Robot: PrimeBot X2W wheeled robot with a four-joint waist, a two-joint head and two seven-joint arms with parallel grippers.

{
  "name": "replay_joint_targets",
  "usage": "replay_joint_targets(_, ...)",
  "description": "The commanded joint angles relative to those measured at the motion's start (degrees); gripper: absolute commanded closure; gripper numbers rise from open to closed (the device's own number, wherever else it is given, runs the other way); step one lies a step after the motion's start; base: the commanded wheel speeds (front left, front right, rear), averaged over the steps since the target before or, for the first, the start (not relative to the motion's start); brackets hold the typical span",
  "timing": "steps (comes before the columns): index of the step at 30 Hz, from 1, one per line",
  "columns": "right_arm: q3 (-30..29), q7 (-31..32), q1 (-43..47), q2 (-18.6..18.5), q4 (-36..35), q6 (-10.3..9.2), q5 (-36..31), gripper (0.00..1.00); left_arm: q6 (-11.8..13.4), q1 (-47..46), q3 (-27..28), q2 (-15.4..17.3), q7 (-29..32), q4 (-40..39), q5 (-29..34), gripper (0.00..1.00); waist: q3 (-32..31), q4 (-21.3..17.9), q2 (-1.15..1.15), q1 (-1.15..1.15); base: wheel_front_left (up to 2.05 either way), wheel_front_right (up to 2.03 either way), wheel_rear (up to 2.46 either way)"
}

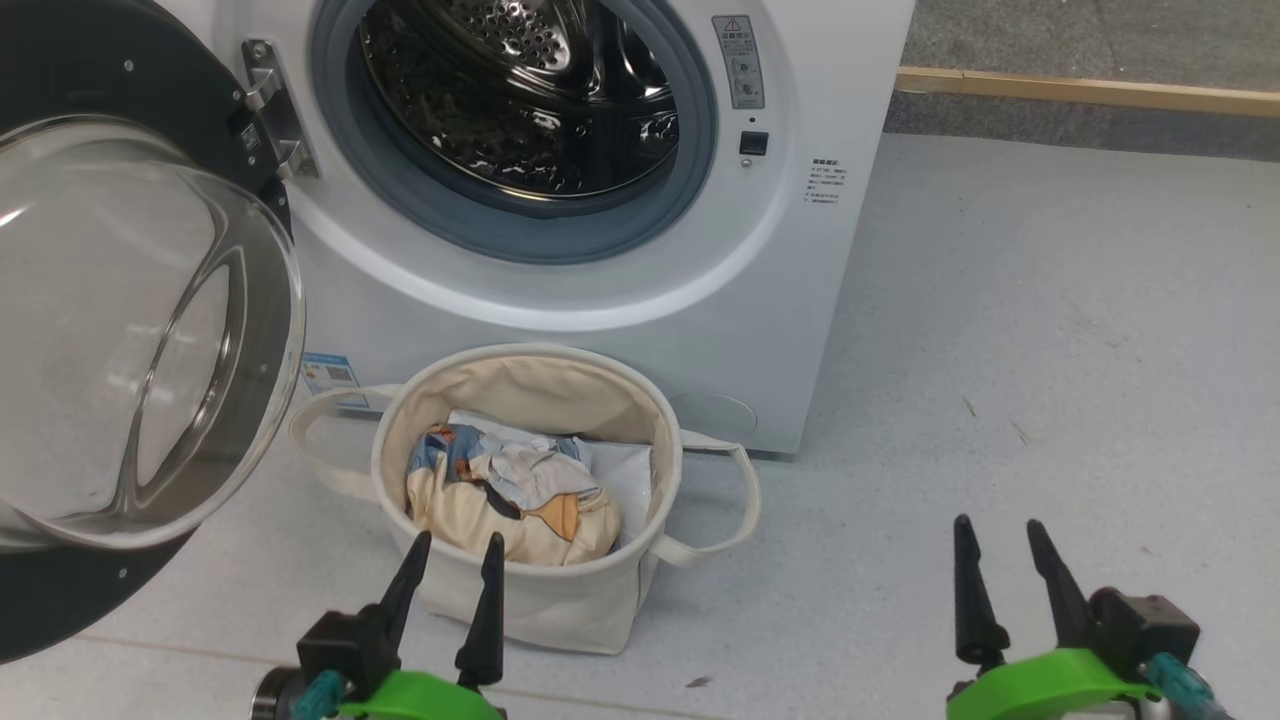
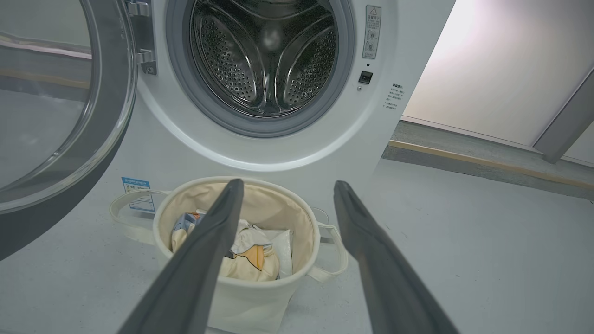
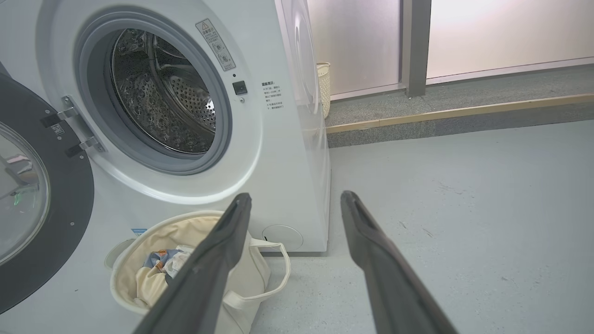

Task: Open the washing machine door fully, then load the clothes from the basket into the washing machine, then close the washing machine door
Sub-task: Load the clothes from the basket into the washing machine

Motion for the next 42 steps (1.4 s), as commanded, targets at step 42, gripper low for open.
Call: replay_joint_targets(42, 5.6, -0.7, -3.8, -0.2, -1.9, 0.02, 0.5, 0.00, 1.1, -3.4, 0.7, 0.7, -0.3, 0.5, 3.6, 0.00, 3.8, 2.0, 0.00, 0.00, 1.06, -0.90, -0.16)
